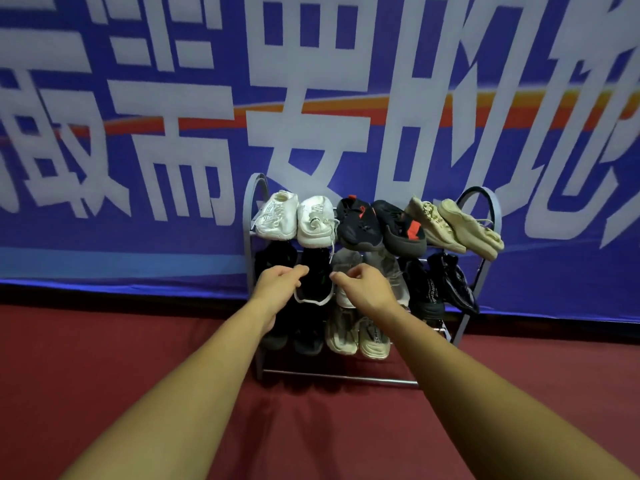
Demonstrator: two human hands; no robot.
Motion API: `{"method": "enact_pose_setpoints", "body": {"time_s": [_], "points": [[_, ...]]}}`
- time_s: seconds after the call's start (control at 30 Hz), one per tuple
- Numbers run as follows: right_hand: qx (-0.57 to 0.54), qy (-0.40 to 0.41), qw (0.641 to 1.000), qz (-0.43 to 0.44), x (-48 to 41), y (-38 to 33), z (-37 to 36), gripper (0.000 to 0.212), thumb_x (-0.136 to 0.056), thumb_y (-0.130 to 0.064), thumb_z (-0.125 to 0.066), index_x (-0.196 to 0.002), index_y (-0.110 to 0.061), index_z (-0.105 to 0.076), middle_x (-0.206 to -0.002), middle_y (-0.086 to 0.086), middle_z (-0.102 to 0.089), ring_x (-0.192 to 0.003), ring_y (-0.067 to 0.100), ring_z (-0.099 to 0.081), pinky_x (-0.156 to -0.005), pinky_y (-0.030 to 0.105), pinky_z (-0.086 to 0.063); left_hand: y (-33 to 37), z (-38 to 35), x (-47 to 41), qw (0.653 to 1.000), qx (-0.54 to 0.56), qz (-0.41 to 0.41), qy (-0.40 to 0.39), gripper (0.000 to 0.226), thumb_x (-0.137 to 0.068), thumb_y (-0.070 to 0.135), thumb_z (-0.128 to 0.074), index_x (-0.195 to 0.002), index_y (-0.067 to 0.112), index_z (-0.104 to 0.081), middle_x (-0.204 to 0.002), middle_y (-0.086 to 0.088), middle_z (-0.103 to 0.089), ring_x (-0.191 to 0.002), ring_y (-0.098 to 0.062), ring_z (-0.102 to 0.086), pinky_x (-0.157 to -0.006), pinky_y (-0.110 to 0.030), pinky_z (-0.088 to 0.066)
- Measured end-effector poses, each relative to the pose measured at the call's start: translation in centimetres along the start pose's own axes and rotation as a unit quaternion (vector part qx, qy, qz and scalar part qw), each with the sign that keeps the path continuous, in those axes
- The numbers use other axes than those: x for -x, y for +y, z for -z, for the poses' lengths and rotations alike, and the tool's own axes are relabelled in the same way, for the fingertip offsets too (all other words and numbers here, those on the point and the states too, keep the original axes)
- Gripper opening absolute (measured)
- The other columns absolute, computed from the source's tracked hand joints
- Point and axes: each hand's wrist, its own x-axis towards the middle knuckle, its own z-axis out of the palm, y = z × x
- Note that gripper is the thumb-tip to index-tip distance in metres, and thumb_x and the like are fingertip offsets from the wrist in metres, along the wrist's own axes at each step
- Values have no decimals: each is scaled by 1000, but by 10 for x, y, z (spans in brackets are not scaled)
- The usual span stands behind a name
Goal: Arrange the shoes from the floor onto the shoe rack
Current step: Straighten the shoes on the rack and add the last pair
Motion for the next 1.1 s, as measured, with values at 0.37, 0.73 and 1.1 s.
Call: {"method": "enact_pose_setpoints", "body": {"time_s": [0.37,0.73,1.1], "points": [[-48,-13,999,-3,-50,-4,-30,45,-86,-54,-62,-100,-11,-65,-97,3,-68,-94,21,-61,-74,31,-39,20,-31,-39,988,114,103,-22,33,-82,51,-68,-96,22,-62,-108,1,-69,-103,-16,-63,-70,-27,-43],[-85,13,996,-25,-86,7,-57,27,-87,-37,-55,-67,-21,-48,-67,-4,-53,-72,20,-50,-63,31,-37,30,-78,-95,943,304,133,-9,45,-81,38,-73,-118,15,-60,-95,-3,-71,-79,-14,-68,-68,-30,-54],[-77,3,997,19,-55,-1,-8,43,-96,-44,-48,-68,-12,-58,-73,5,-66,-75,25,-59,-70,36,-42,55,-61,-64,940,331,84,9,29,-77,32,-70,-104,23,-66,-88,1,-69,-67,-10,-61,-51,-21,-34]]}}
